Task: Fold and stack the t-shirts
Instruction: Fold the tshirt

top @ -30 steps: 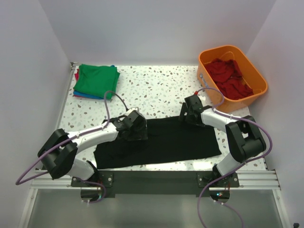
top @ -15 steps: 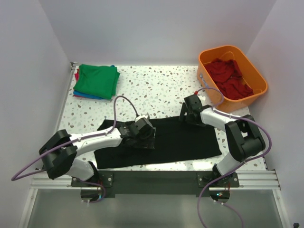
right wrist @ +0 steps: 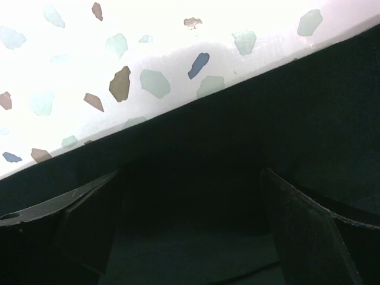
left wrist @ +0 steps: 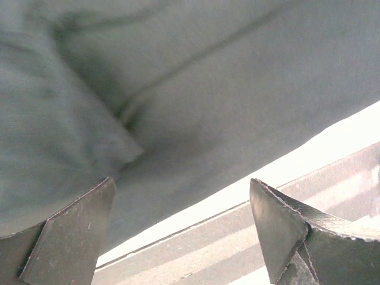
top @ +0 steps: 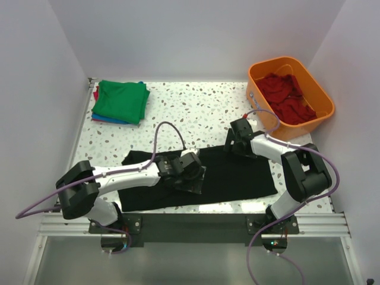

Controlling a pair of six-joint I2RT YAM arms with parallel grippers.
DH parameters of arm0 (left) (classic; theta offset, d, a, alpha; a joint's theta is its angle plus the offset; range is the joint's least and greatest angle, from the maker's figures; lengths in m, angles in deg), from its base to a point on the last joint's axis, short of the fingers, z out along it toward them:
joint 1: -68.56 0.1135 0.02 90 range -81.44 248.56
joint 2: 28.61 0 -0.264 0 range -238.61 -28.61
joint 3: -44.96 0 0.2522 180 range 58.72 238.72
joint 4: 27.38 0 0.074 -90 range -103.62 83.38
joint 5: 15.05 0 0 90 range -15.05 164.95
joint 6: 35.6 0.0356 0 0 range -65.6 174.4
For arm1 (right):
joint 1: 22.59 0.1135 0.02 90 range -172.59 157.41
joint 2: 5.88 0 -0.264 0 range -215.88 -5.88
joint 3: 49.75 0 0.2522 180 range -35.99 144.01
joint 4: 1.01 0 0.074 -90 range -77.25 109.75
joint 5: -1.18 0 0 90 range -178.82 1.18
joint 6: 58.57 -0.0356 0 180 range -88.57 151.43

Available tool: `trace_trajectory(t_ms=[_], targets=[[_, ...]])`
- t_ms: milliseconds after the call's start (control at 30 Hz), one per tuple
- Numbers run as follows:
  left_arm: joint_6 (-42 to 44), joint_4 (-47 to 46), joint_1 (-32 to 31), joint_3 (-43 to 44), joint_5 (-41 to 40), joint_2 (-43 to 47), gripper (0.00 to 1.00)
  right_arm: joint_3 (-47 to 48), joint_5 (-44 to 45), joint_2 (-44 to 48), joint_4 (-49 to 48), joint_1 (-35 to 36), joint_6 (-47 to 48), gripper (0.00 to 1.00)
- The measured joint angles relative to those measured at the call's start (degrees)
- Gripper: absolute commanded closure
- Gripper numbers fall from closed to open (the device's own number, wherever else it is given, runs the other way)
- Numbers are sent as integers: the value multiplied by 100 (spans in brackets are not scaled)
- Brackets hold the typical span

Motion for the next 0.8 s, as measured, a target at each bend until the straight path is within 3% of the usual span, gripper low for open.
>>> trace_trajectory(t_ms=[167, 300, 533, 800], targets=[[-63, 518, 181, 306, -704, 293, 0, 13, -4, 74, 203, -4, 26, 1], [-195, 586, 999, 103, -935, 656, 0, 20, -4, 236, 367, -13, 98, 1], [-262, 4, 2579, -1032, -640, 798, 0, 157, -192, 256, 278, -76, 315, 1], [-138, -472, 3182, -813, -190, 63, 0, 332, -597, -195, -55, -111, 542, 1]])
